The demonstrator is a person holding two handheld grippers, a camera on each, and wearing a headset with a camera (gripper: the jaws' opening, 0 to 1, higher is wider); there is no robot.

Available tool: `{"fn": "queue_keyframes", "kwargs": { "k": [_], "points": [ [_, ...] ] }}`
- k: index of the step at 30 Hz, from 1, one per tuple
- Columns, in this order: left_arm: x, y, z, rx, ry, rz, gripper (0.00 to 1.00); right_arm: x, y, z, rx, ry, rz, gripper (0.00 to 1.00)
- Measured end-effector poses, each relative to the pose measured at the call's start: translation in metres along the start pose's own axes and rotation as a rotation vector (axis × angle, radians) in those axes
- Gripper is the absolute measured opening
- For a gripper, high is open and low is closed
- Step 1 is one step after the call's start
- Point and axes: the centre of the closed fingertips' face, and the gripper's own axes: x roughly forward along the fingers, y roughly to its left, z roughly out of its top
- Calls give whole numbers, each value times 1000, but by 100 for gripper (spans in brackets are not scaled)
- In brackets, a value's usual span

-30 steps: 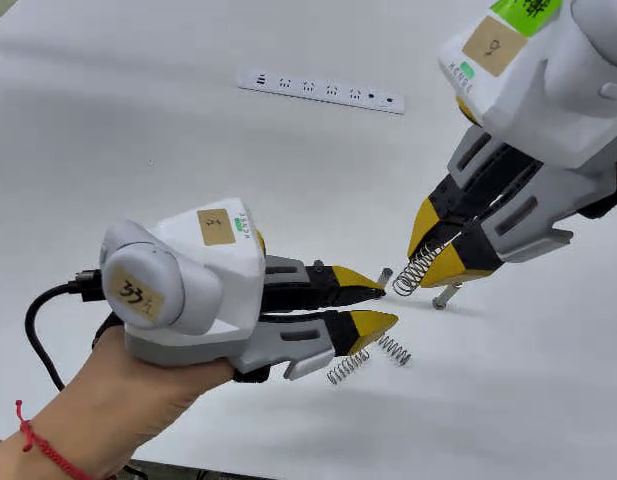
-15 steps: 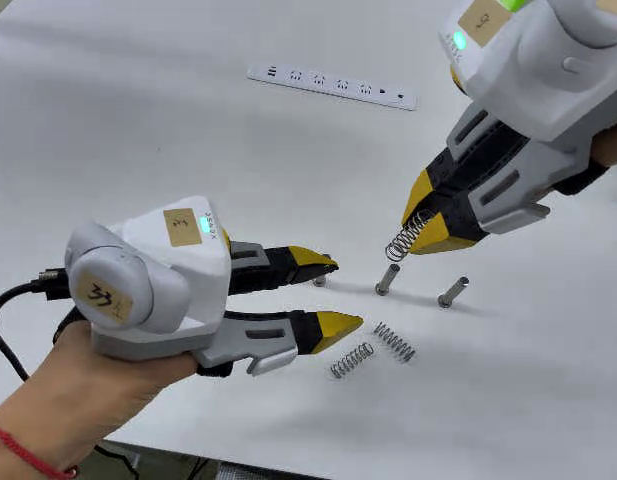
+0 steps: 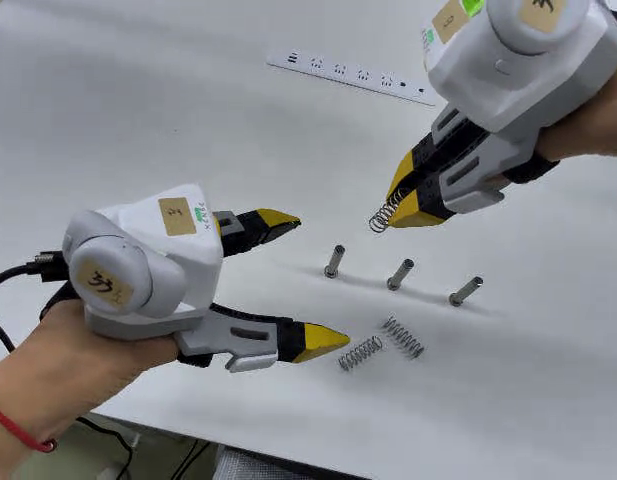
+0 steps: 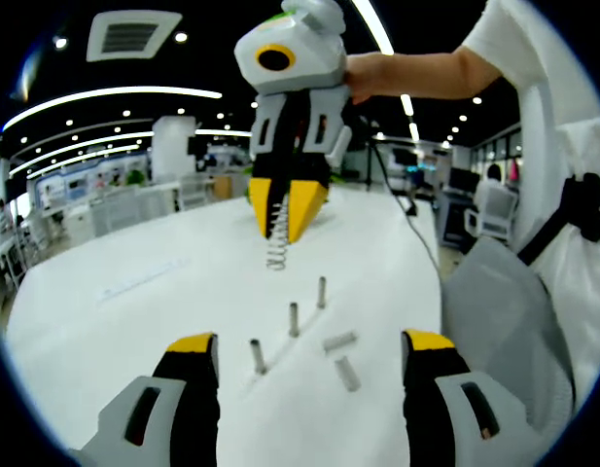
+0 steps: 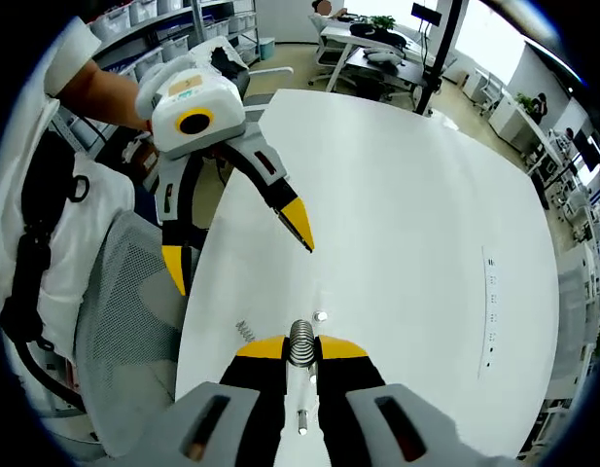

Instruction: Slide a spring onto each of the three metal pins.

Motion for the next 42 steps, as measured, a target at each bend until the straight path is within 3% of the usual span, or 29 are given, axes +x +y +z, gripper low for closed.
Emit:
{"fn": "queue_keyframes", "kwargs": {
  "k": [5, 8, 11, 23, 42],
  "points": [
    [0, 0, -6, -1, 17, -8, 94, 15, -15, -1, 12, 9, 0, 12],
    [0, -1, -9, -11, 22, -13, 100, 23, -16, -1, 16, 19, 4, 12],
    [0, -1, -13, -12, 36, -18, 100, 32, -21, -3, 21, 30, 9, 12],
    [-2, 0, -16, -42, 19, -19, 100, 58, -29, -15, 28, 79, 24, 12],
    [-2, 3, -18, -57, 10, -22, 100, 77, -33, -22, 43, 108, 44, 12]
  ]
}}
